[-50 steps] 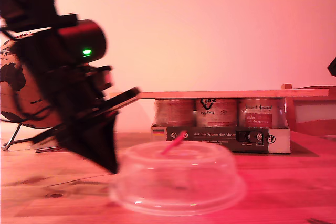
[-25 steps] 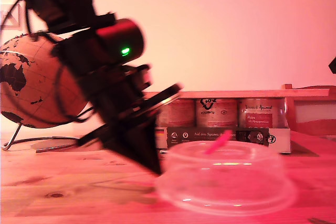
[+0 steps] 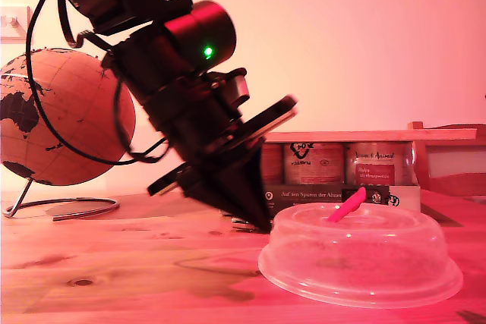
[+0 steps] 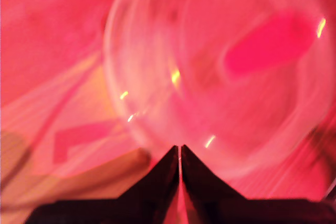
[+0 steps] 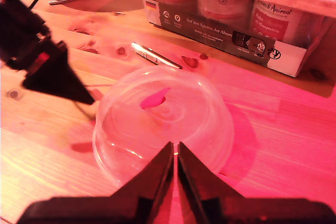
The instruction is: Slide the plastic microwave lid to the right
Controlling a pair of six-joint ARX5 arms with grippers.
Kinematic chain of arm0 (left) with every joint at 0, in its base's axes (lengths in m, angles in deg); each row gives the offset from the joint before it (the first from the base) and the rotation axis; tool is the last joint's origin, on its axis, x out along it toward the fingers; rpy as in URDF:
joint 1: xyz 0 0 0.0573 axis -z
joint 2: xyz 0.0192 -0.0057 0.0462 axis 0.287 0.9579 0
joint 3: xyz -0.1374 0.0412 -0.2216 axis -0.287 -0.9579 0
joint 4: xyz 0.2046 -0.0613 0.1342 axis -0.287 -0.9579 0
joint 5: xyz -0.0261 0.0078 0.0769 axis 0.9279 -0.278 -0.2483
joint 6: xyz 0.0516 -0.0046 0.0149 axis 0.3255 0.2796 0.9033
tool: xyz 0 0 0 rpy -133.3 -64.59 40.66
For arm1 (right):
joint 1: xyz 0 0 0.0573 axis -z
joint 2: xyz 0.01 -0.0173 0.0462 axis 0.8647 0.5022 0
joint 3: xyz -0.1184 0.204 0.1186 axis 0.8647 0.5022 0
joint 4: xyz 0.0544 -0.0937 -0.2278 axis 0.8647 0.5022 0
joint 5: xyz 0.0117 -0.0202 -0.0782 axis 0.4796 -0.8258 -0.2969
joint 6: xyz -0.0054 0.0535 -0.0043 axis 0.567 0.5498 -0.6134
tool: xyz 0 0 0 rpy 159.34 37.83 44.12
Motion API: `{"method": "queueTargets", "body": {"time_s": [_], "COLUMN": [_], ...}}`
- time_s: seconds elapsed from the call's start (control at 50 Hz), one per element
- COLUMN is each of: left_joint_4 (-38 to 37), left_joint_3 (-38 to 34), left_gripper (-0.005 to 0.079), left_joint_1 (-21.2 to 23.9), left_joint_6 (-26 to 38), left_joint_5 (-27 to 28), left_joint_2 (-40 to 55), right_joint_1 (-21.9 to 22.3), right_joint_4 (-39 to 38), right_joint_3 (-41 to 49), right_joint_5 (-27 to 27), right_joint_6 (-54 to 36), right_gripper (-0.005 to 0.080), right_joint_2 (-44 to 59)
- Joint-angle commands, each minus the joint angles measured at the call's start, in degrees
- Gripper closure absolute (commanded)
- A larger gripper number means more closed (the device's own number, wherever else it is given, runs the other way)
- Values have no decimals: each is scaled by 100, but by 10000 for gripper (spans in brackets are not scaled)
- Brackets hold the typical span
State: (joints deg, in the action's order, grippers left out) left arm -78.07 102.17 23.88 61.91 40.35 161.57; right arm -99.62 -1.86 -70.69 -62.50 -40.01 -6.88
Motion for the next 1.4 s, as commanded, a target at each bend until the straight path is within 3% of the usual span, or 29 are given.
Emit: {"method": "queueTargets", "body": {"time_s": [0.0,0.56,0.84,1.16,1.38], "left_joint_4": [-151,-693,-2,573,643], "left_joint_3": [11,-321,-1362,-1832,-1891], "left_gripper": [764,764,764,764,764], "left_joint_1": [-140,-1034,-1585,-1856,-1880], "left_joint_6": [319,1064,1093,1296,1388], "left_joint_5": [-33,-472,-466,-468,-474], "left_joint_2": [-74,-1565,-2592,-3351,-3541], "right_joint_1": [20,20,94,903,1764], "right_joint_4": [-46,-199,-726,-1580,-2153], "right_joint_3": [-109,-109,-90,57,267], "right_joint_5": [-15,-42,-833,-385,337], "right_joint_6": [-22,57,79,-553,-785], "right_gripper": [765,765,764,764,764], "right_joint_2": [0,0,4,184,413]}}
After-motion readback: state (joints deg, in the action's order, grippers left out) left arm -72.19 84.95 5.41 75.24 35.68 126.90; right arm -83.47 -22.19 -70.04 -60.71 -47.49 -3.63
